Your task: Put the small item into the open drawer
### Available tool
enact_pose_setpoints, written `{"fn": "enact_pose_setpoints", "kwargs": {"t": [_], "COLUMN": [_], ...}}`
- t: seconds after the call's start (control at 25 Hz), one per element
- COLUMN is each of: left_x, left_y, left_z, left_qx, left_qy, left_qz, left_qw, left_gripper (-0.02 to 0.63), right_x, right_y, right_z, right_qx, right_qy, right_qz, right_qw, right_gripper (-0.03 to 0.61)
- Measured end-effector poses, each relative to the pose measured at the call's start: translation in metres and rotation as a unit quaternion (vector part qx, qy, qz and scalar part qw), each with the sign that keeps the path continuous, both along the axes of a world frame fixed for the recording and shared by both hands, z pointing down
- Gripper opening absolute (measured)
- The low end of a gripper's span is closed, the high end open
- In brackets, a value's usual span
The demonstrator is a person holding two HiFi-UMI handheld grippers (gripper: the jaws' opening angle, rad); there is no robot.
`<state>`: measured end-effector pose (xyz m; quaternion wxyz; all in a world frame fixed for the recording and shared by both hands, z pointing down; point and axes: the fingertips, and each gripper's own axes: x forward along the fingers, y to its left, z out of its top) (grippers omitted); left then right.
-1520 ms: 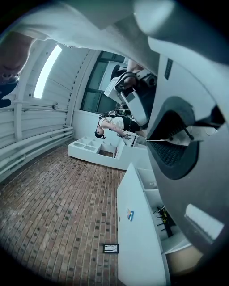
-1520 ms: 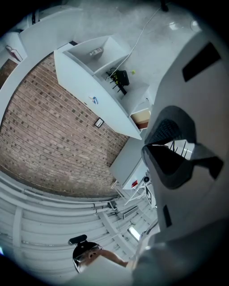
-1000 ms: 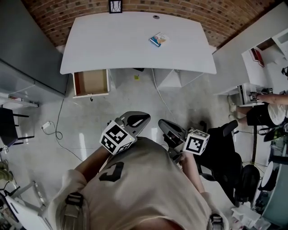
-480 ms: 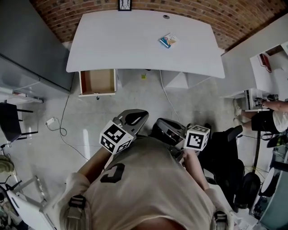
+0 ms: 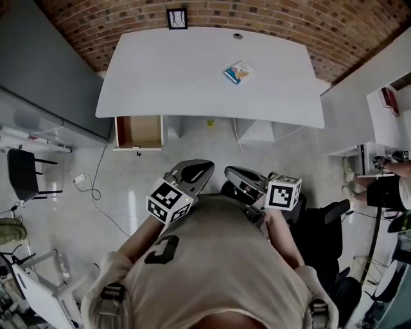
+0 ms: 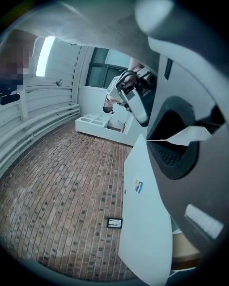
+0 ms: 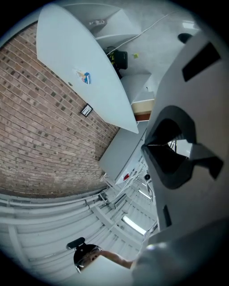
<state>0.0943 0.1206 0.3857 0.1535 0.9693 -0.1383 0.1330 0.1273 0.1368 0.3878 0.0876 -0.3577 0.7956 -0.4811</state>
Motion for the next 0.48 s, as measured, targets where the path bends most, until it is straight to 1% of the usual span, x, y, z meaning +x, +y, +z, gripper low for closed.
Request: {"fn": "enact_pose_setpoints", "kwargs": {"t": [0.2,0.24,0.4,0.48], "left_x": [0.059,0.070,0.099,0.110], "left_y": [-0.015,-0.019,-0.030,-0.035], "left_z": [-0.004,-0.005,-0.004,-0.001], "left_qx": [0.008,0.008,0.010,0.007], "left_qy": [-0.009,-0.011,-0.027,-0.036], "left_qz": [-0.012,-0.015,-0.038,-0.052], "left_qw": [0.9999,0.9998,0.9988,0.9980], "left_gripper": [0.009,0.009,0.009,0.009], "right_x": [0.067,0.080,0.118,0.134], "right_y": [-0.020,-0.024,-0.038,-0.047], "right_z": [-0.001,0.000,0.010,0.015], "right_qx": [0.012,0.015,0.021,0.022], "right_qy": [-0.022,-0.020,0.027,0.038], "right_qz": [0.003,0.000,-0.021,-0.033], "right_qw": [1.000,1.000,0.999,0.999], "right_gripper": [0.006,0.006,0.006,0.006]}}
